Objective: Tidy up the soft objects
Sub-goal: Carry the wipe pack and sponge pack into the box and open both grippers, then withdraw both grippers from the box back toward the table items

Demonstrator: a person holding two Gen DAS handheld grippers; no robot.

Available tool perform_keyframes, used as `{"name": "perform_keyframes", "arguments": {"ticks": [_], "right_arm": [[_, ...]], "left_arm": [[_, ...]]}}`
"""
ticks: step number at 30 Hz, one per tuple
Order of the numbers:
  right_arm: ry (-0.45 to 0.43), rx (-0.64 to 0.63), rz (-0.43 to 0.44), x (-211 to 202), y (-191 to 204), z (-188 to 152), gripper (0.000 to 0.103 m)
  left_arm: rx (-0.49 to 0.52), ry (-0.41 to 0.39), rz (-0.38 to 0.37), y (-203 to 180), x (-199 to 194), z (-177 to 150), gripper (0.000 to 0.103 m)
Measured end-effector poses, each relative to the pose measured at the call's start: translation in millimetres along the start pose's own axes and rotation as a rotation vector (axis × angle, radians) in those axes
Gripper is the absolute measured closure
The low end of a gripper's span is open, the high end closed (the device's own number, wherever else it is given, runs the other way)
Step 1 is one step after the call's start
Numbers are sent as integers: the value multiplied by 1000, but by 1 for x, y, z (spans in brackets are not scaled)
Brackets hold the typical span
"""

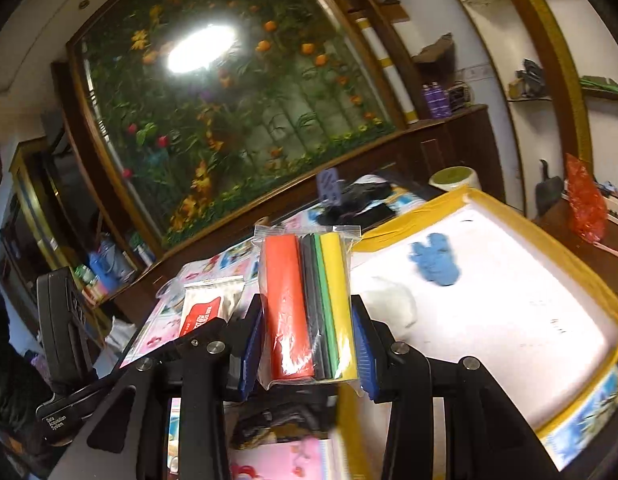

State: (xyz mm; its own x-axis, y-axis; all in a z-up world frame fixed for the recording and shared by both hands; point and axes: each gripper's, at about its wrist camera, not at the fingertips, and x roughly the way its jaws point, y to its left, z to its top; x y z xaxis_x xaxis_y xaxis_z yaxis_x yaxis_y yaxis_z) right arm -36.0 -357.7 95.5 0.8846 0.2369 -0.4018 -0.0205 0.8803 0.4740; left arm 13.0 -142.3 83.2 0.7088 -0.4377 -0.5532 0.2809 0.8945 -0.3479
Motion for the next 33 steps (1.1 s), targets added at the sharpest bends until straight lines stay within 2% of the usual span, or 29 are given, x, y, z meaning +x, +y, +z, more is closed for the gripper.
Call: {"name": "perform_keyframes", "arguments": {"ticks": [3, 8, 13, 19, 23, 29, 30, 33], "right_arm": [[-13, 48, -41, -11, -24, 10, 60], [36, 76, -136, -12, -64, 33, 60], [144, 73, -221, 18, -95, 52, 60], [293, 90, -285, 63, -117, 55, 60], [330, 66, -326, 78, -122, 53, 60], [354, 64, -344, 84, -126, 50, 59], [352, 69, -327, 83, -125, 50, 55], [321, 66, -327, 73, -122, 49, 38]], "left_arm": [[-16, 64, -68, -23, 28, 4, 67], [-53, 210, -167, -61, 82, 3, 67], [-13, 271, -194, -82, 100, -9, 67], [-18, 326, -190, -83, 115, -15, 66], [-33, 367, -191, -82, 124, -18, 66], [-20, 361, -178, -84, 122, -20, 63], [-18, 362, -181, -84, 122, -20, 61], [-19, 357, -194, -85, 120, -19, 46]]}}
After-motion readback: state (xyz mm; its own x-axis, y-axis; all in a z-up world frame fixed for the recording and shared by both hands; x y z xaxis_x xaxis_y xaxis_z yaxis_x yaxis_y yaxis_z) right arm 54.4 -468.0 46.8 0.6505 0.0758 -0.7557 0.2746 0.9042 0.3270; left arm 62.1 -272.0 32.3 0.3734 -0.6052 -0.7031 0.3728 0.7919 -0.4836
